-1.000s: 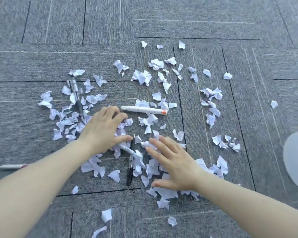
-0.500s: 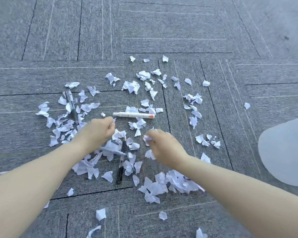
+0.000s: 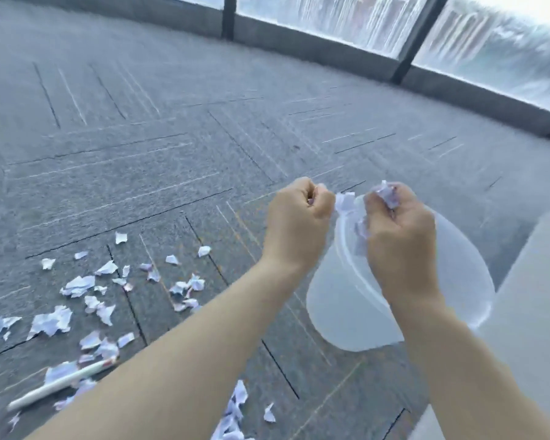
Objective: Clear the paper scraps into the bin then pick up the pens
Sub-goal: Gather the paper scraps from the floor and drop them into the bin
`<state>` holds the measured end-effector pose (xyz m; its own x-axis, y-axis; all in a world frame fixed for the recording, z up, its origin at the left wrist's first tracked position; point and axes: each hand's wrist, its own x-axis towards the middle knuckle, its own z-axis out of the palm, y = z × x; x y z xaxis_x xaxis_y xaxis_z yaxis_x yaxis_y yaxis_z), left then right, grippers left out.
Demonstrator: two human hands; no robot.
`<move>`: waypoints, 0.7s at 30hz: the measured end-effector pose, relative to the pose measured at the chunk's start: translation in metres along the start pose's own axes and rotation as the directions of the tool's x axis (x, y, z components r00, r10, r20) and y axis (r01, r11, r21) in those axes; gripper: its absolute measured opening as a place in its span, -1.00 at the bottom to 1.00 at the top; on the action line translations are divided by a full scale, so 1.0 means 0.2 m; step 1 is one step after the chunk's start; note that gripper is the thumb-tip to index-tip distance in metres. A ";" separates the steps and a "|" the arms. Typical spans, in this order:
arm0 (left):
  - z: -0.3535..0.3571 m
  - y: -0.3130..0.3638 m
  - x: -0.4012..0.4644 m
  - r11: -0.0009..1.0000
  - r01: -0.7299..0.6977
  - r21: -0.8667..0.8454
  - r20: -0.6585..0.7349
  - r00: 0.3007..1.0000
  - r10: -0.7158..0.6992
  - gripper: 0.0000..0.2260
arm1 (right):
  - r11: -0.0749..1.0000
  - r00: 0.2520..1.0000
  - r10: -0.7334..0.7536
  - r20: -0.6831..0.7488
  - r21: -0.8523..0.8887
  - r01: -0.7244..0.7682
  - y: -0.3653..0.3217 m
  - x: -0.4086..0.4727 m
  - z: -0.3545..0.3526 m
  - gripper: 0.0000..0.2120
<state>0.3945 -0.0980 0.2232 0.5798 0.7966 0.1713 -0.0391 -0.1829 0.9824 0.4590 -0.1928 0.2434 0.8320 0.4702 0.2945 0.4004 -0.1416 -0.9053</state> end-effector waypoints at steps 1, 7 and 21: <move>0.13 0.05 0.03 1.000 0.022 -0.020 0.039 0.999 -0.021 -0.72 | 0.999 0.996 0.029 -0.087 0.021 -0.028 0.01 0.06 -0.09 -0.76; 0.69 0.04 0.03 0.967 0.218 0.129 0.228 0.943 -0.242 -0.77 | 0.954 0.914 0.300 -0.273 0.065 -0.294 0.22 0.16 -0.44 -0.82; 0.52 0.03 0.02 0.922 -0.195 0.335 0.311 0.946 0.088 -0.74 | 0.926 0.898 0.368 -0.243 0.188 -0.329 0.17 0.09 -0.34 -0.80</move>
<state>0.4809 -0.1561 0.2218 0.7984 0.5585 0.2249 0.1232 -0.5171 0.8470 0.5142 -0.2478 0.2390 0.9874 0.1584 0.0056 0.0253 -0.1220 -0.9922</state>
